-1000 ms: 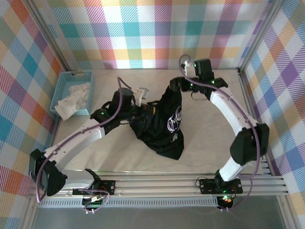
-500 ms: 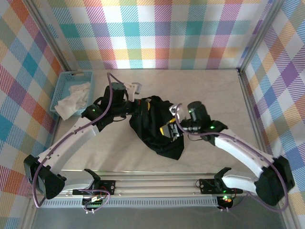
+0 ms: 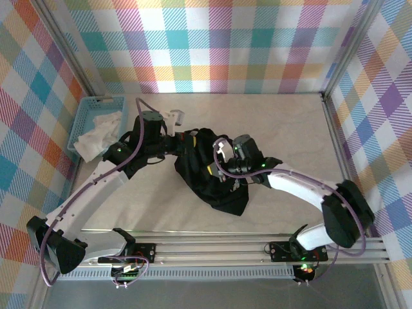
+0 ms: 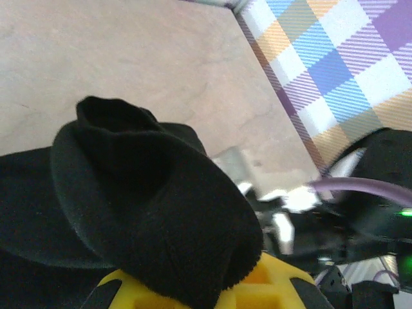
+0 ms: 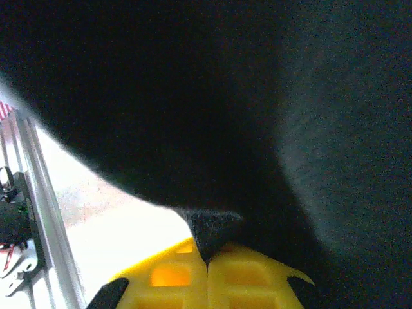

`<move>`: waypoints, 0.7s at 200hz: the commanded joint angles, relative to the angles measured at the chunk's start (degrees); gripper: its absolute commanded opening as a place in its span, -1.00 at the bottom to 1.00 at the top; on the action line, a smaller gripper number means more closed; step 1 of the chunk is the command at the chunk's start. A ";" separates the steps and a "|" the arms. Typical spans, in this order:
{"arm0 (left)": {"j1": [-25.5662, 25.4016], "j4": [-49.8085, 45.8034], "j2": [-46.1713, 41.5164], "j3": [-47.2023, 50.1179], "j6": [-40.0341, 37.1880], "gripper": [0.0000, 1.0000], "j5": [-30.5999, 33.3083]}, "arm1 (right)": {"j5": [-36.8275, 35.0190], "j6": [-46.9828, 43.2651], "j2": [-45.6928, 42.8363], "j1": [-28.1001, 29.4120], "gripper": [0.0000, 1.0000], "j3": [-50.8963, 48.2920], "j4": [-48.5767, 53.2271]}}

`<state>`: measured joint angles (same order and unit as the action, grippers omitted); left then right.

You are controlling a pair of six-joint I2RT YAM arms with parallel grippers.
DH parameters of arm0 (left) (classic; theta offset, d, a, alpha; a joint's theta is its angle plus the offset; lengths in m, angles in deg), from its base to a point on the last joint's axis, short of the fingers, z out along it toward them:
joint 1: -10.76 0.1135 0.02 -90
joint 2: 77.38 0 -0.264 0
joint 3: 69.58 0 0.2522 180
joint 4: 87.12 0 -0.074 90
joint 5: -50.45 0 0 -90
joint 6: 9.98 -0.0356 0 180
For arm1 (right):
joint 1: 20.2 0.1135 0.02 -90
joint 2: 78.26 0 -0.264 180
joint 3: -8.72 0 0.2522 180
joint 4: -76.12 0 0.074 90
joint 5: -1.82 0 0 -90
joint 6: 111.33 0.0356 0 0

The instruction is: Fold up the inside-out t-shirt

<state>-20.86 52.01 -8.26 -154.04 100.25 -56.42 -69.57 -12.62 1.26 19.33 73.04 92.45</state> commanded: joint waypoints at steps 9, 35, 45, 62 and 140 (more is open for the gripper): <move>2.63 1.10 -2.88 -4.66 1.50 -1.00 1.22 | -0.52 -11.19 -12.15 -3.14 -1.00 7.97 16.47; 3.77 1.45 -4.07 -7.64 1.40 -1.00 1.26 | 0.44 -15.61 -17.12 -6.54 -1.00 16.97 25.76; 3.97 1.19 -4.52 -8.86 1.12 -1.00 1.51 | 1.74 -16.18 -17.55 -8.39 -1.00 20.48 27.54; 4.12 0.24 -5.25 -10.22 0.79 -1.00 2.84 | 3.12 -16.42 -16.60 -11.33 -1.00 25.60 29.96; 4.55 -1.78 -4.29 4.36 -1.26 -1.00 24.41 | 15.42 -9.00 -5.50 -13.16 -1.00 19.26 28.37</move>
<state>-17.21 52.03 -14.88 -155.07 100.05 -44.63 -61.84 -25.26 -6.80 6.65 97.41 121.46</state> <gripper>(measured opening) 0.060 0.041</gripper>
